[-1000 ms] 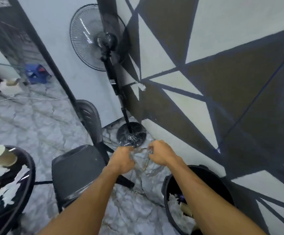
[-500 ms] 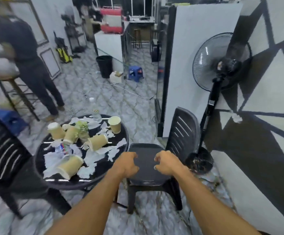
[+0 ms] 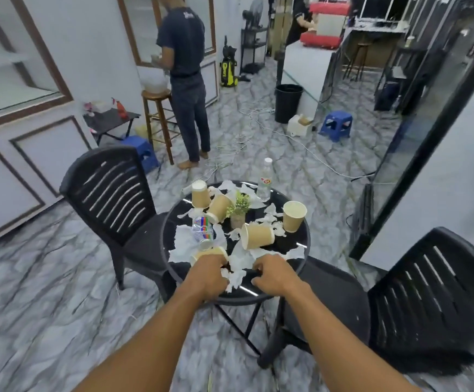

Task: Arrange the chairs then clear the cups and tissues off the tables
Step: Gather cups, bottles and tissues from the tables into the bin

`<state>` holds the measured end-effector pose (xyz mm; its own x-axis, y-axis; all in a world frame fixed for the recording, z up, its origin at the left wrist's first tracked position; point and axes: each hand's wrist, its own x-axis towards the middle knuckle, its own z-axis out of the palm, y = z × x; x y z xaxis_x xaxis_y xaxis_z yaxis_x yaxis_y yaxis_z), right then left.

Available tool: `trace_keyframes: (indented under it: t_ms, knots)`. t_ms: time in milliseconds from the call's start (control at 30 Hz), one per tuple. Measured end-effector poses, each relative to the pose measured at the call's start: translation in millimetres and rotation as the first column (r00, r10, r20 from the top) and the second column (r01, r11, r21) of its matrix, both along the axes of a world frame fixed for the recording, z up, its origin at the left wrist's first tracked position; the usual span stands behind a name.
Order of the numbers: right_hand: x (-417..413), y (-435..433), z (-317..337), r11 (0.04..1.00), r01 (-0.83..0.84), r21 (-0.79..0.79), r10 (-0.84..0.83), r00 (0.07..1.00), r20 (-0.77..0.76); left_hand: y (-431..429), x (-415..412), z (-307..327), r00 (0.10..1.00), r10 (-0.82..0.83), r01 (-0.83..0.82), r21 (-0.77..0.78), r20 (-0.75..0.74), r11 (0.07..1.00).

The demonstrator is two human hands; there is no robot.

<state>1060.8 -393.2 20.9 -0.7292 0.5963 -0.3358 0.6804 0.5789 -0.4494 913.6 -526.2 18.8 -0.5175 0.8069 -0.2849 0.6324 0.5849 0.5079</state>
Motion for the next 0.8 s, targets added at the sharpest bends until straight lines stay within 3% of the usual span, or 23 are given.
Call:
trace_keyframes:
  t_ms: [300, 467, 600, 800]
  knots:
    - [-86, 94, -48, 0.995, -0.104, 0.008, 0.103, 0.993, 0.05, 46, -66, -31, 0.982, 0.188, -0.189, -0.082, -0.019, 0.978]
    - [-114, 145, -75, 0.974, -0.17, 0.152, 0.156, 0.982, 0.103, 73, -86, -59, 0.978, 0.182, -0.198, -0.184, -0.099, 0.963]
    - [-124, 171, -98, 0.956, -0.236, 0.176, 0.196, 0.956, 0.218, 85, -93, -77, 0.98, 0.15, -0.179, -0.259, -0.129, 0.949]
    - [-128, 184, -117, 0.945, -0.274, 0.176, 0.227, 0.942, 0.246, 90, -93, -95, 0.984, 0.119, -0.158, -0.351, -0.129, 0.923]
